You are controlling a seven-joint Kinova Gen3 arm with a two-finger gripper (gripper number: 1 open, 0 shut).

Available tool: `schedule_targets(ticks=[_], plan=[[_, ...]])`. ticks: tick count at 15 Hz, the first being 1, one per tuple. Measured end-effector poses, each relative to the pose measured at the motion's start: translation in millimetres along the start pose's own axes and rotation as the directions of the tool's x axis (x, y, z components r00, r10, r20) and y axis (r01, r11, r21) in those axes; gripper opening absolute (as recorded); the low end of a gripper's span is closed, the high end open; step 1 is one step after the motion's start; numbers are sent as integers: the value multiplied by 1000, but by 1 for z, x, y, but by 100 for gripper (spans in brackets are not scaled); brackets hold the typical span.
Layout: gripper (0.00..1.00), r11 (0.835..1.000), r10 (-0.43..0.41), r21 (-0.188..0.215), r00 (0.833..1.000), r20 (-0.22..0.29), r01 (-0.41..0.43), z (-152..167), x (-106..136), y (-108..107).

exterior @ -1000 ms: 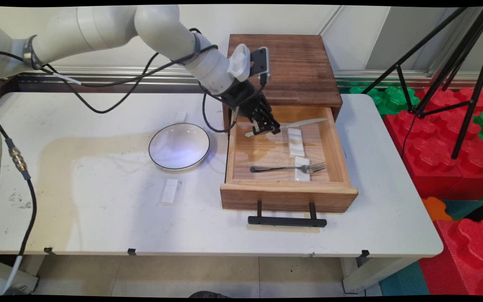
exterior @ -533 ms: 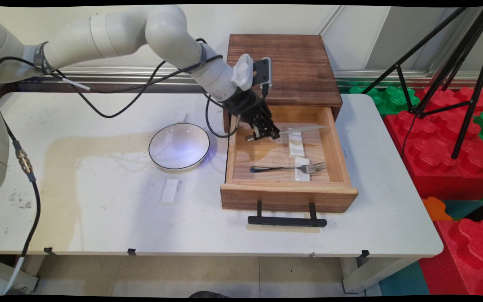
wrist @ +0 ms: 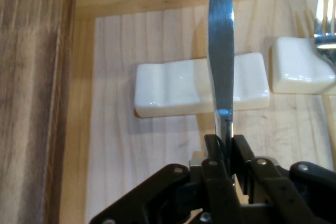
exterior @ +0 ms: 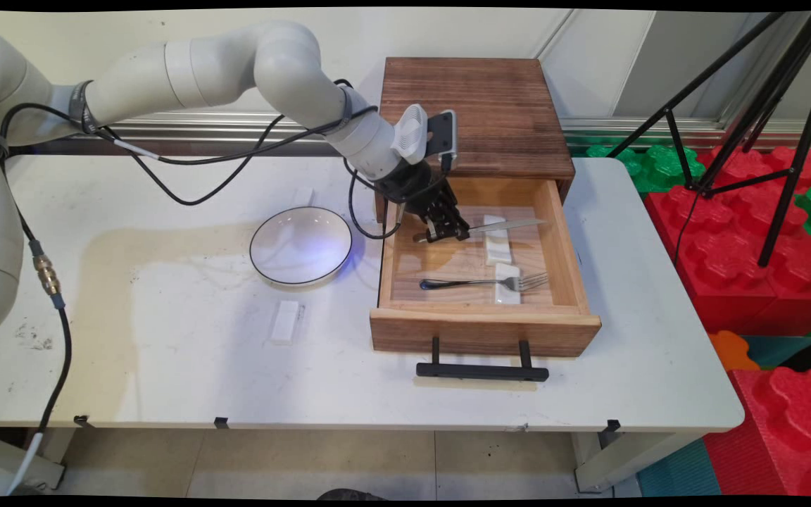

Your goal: Place the picked object into the drawer

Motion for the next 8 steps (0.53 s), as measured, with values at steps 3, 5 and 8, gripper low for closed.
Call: schedule_targets(ticks=[3,5,8], plan=[[0,1000,-2,1,1000,-3,2,5,-3,-2],[100,1000,-4,0,1000,-5,4,7,-4,-3],[100,1000,-7,-2,1000,-10,7,8,-5,-4]])
